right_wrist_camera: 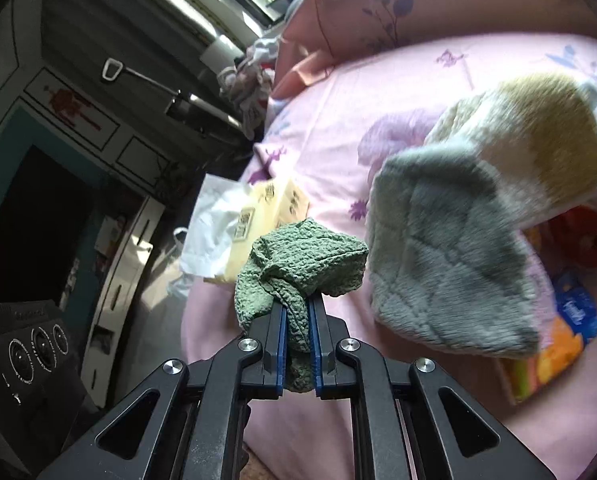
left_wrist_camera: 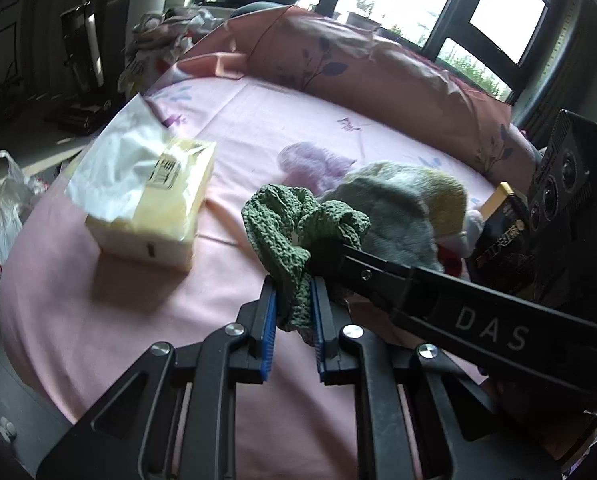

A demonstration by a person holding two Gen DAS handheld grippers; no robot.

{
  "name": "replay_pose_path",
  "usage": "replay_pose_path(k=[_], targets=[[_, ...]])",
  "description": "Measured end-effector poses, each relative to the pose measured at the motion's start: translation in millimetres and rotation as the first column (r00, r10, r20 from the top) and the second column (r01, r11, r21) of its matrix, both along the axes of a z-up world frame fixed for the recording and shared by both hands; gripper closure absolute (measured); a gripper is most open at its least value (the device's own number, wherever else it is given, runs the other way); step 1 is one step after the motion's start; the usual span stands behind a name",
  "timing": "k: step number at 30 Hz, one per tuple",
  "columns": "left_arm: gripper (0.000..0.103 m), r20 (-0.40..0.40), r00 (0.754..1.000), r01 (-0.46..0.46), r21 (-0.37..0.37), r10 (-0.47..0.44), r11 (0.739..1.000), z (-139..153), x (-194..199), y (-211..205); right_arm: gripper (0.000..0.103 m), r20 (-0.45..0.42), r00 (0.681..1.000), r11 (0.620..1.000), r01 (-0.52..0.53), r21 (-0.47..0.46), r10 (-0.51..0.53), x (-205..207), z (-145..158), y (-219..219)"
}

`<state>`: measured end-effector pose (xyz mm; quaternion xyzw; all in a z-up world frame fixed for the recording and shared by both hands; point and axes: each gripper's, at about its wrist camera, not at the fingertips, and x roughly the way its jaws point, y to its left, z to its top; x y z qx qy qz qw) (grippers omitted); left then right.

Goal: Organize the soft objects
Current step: 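Grasp the green knitted cloth with the right gripper and lift it, then carry the green cloth into the green-rimmed box and open the right gripper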

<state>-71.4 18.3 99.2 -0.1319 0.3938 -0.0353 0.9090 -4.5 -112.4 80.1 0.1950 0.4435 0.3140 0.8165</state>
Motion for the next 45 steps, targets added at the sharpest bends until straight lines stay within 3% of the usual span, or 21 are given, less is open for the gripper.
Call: replay_pose_path(k=[7,9,13,16,23,33,36,39,42,45], targets=[[0.088,0.132,0.98,0.134,0.112,-0.148,0.985,44,3,-73,0.091,0.153,0.974,0.983,0.154,0.099,-0.168,-19,44,-77],[0.088,0.153,0.971,0.163,0.144,-0.184,0.976,52,3,-93,0.091,0.182,0.959,0.973,0.199,0.119,-0.218,-28,56,-103],[0.088,0.168,0.947,0.256,0.122,-0.274,0.959,61,7,-132,0.091,0.23,0.915,0.942,0.306,0.139,-0.332,-40,64,-135],[0.088,0.188,0.921,0.313,0.164,-0.342,0.935,66,7,-166,0.091,0.232,0.882,0.91,0.377,0.174,-0.41,-50,66,-168],[0.088,0.209,0.845,0.463,0.173,-0.492,0.869,62,10,-236,0.091,0.224,0.784,0.812,0.531,0.241,-0.579,-73,61,-234],[0.088,0.199,0.692,0.68,0.143,-0.694,0.719,53,18,-317,0.091,0.119,0.589,0.596,0.754,0.277,-0.8,-101,31,-312],[0.089,0.184,0.652,0.732,0.103,-0.736,0.674,49,23,-334,0.091,0.074,0.554,0.552,0.789,0.269,-0.829,-103,19,-326],[0.089,0.168,0.641,0.743,0.109,-0.749,0.661,43,28,-351,0.091,0.043,0.53,0.521,0.812,0.263,-0.847,-108,11,-336],[0.089,0.149,0.63,0.76,0.081,-0.762,0.644,37,32,-359,0.091,0.033,0.484,0.479,0.85,0.219,-0.875,-110,8,-340],[0.086,0.143,0.631,0.758,0.099,-0.763,0.645,36,31,-364,0.091,0.033,0.469,0.468,0.869,0.161,-0.883,-109,7,-341]])
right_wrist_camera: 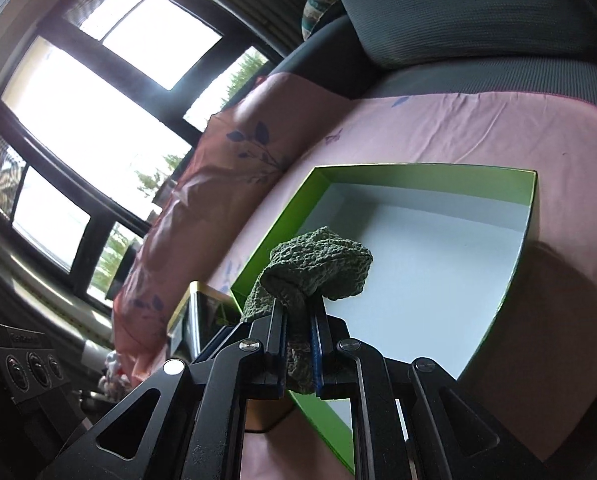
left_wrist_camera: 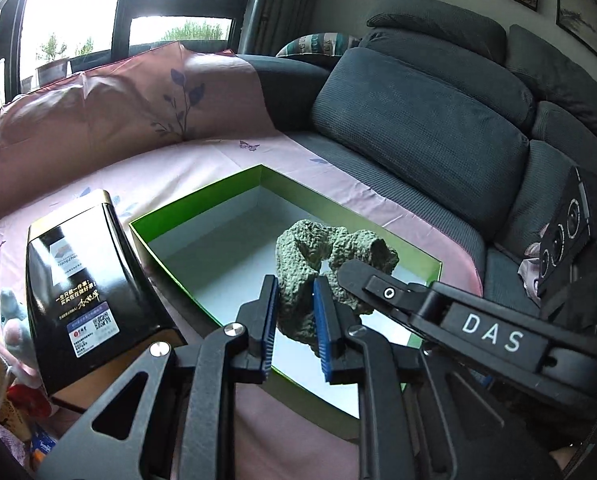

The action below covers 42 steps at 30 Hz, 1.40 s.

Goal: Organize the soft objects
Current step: 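Carry the green cloth into the green-rimmed box and open the right gripper, then return the right gripper to the pile of cloths on the bed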

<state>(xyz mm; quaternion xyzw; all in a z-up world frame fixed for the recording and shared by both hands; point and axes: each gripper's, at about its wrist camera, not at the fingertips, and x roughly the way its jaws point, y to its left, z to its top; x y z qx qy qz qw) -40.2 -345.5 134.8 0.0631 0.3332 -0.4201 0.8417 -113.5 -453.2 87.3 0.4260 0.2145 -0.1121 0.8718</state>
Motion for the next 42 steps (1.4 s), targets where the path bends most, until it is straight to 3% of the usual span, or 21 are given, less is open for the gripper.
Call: replay_pose_path(k=[3,4,5,7,8,18,21,27,31,34,37,42], targets=[[0.067,0.016,1.0,-0.003,-0.023,0.004,1.0,5,-8,9,0.088,-0.027,0.999,0.999,0.022,-0.034,-0.023,0,2,-1],[0.055,0.015,1.0,-0.005,-0.039,0.005,0.999,7,-11,18,0.077,-0.035,0.999,0.999,0.031,-0.044,-0.032,0,4,-2],[0.049,0.017,1.0,-0.022,-0.043,0.022,0.999,10,-11,24,0.056,-0.034,0.999,0.998,0.038,-0.053,-0.04,-2,6,-1],[0.038,0.016,0.998,-0.056,-0.064,0.057,0.996,17,-10,37,0.03,-0.019,0.998,0.995,0.055,-0.081,-0.057,-7,11,1],[0.032,0.017,0.997,-0.07,-0.069,0.071,0.995,20,-11,44,0.024,-0.006,0.998,0.994,0.055,-0.095,-0.055,-8,14,2],[0.016,0.044,0.958,-0.277,-0.118,0.284,0.954,44,-18,139,0.014,0.053,0.998,0.978,-0.022,-0.21,0.034,-6,52,45],[0.015,0.041,0.926,-0.369,-0.119,0.376,0.922,45,-17,177,0.011,0.049,0.996,0.962,-0.053,-0.269,0.069,1,61,66],[0.012,0.03,0.833,-0.547,-0.104,0.552,0.831,35,-16,254,0.011,0.007,0.988,0.915,-0.139,-0.379,0.153,18,71,114],[0.012,-0.002,0.776,-0.628,-0.093,0.631,0.772,17,-13,298,0.011,-0.02,0.975,0.877,-0.209,-0.432,0.222,30,75,148],[0.012,-0.044,0.746,-0.666,-0.082,0.664,0.742,-1,-7,321,0.011,-0.041,0.96,0.848,-0.263,-0.461,0.276,40,75,173],[0.012,-0.074,0.696,-0.718,-0.07,0.714,0.693,-22,-1,338,0.011,-0.064,0.942,0.824,-0.32,-0.467,0.33,49,70,195],[0.013,-0.167,0.683,-0.725,-0.04,0.711,0.688,-46,10,353,0.011,-0.11,0.891,0.784,-0.441,-0.436,0.44,64,59,222]])
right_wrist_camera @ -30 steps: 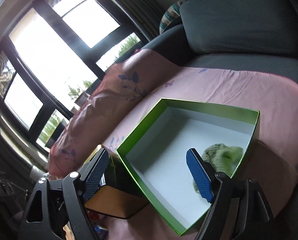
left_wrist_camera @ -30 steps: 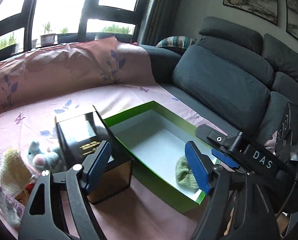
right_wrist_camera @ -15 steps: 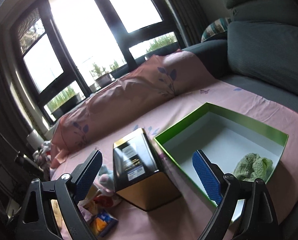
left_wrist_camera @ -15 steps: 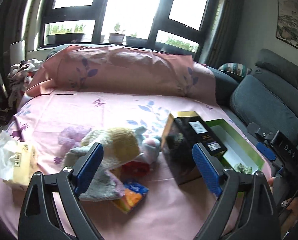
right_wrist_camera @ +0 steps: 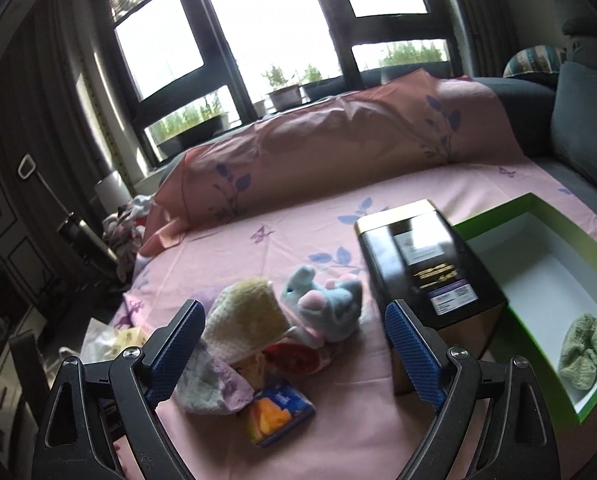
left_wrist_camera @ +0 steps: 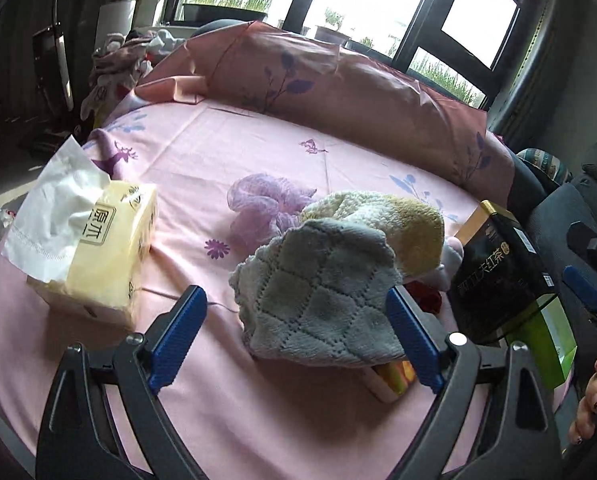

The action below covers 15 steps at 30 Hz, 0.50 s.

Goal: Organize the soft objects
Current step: 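Return the right gripper to the pile of cloths on the bed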

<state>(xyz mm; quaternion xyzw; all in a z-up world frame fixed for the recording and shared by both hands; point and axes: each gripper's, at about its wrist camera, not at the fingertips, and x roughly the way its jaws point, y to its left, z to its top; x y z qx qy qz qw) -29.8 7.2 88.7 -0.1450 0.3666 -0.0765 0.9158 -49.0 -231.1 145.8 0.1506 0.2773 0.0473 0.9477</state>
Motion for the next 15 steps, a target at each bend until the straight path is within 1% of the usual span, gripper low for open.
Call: replay_pose_path(k=[3,6,9,10,11,12,14,15], targets=[[0.013,-0.033,0.999,0.008,-0.044,-0.009,0.999,-5,1,3,0.011,-0.053,0.997,0.998,-0.057,0.028,0.058,8,-9,9],[0.014,-0.092,0.995,0.032,-0.08,-0.04,0.996,-13,4,0,0.011,-0.129,0.986,0.993,-0.093,0.08,0.103,17,-23,12],[0.023,-0.134,0.987,0.076,-0.086,-0.087,0.993,-18,4,-9,0.011,-0.171,0.974,0.986,-0.129,0.106,0.145,23,-37,17],[0.024,-0.136,0.986,0.084,-0.081,-0.094,0.993,-19,2,-12,0.014,-0.178,0.972,0.985,-0.133,0.11,0.152,24,-41,21],[0.025,-0.134,0.986,0.092,-0.072,-0.101,0.993,-20,1,-13,0.02,-0.18,0.97,0.983,-0.14,0.123,0.161,25,-42,23],[0.025,-0.13,0.986,0.093,-0.059,-0.1,0.994,-20,1,-14,0.022,-0.182,0.967,0.978,-0.152,0.144,0.177,27,-44,24],[0.025,-0.135,0.988,0.074,-0.054,-0.08,0.996,-23,3,-10,0.023,-0.176,0.959,0.963,-0.187,0.193,0.221,30,-46,28],[0.025,-0.141,0.987,0.064,-0.069,-0.073,0.996,-25,4,-6,0.023,-0.173,0.954,0.955,-0.209,0.209,0.246,33,-47,32]])
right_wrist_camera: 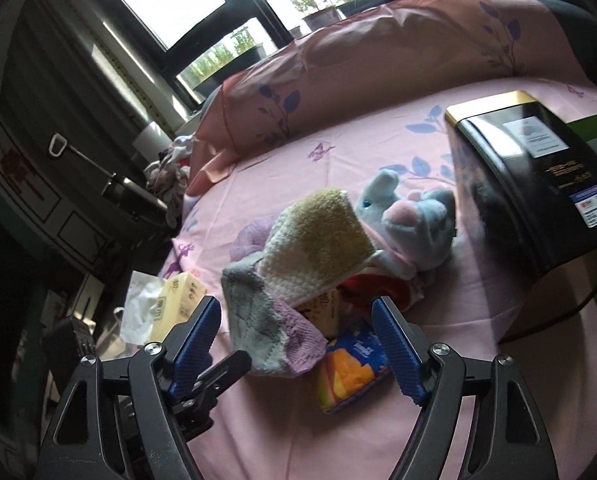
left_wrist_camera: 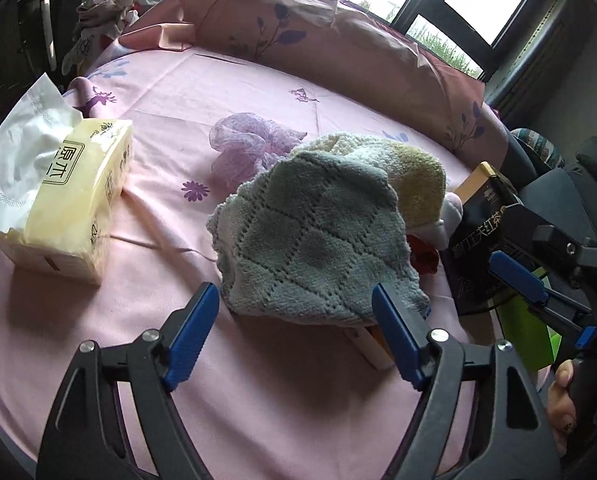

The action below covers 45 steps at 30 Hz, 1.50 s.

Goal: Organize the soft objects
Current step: 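Grasp the grey-green and pink-purple cloths together with the right gripper, then lift the held cloths with the right gripper and turn toward the box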

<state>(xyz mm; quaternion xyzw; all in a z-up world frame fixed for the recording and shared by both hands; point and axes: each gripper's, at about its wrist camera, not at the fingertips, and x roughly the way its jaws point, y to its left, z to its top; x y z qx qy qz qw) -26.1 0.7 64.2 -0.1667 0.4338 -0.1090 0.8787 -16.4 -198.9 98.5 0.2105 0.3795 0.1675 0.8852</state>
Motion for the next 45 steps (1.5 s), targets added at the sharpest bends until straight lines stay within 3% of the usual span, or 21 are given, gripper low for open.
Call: replay_pose_path(k=[3,10,15,17,19,25,31,35,45], targets=[[0.025,-0.039,0.999,-0.001,-0.053,-0.001,0.999,-8,4,6,0.023,-0.016,0.998,0.998,-0.054,0.008,0.054,10,-5,16],[0.025,-0.123,0.992,-0.008,-0.049,0.002,0.999,-27,18,4,0.026,-0.136,0.986,0.995,-0.098,0.013,0.099,48,-41,49],[0.046,-0.136,0.99,-0.036,-0.064,0.027,0.997,-32,21,10,0.059,-0.175,0.978,0.994,-0.113,0.009,0.112,55,-60,58],[0.066,-0.122,0.992,-0.021,-0.052,0.014,0.998,-30,20,10,0.073,-0.174,0.974,0.989,-0.14,0.057,0.148,53,-62,56],[0.076,-0.089,0.996,-0.002,-0.052,-0.003,0.999,-24,16,9,0.08,-0.168,0.966,0.978,-0.178,0.114,0.195,48,-62,56],[0.077,0.038,0.999,0.035,-0.033,-0.034,0.999,2,-5,11,0.081,-0.06,0.972,0.97,-0.218,0.103,0.225,19,-35,57],[0.076,0.157,0.986,0.066,-0.114,-0.047,0.991,24,-21,24,0.081,0.038,0.972,0.963,-0.236,0.128,0.233,1,-6,50],[0.077,0.238,0.97,0.072,-0.115,-0.043,0.991,38,-23,19,0.081,0.068,0.969,0.961,-0.243,0.133,0.236,-2,2,51],[0.077,0.264,0.963,0.071,-0.059,-0.053,0.996,42,-22,6,0.081,0.038,0.975,0.971,-0.22,0.091,0.217,3,-1,55]])
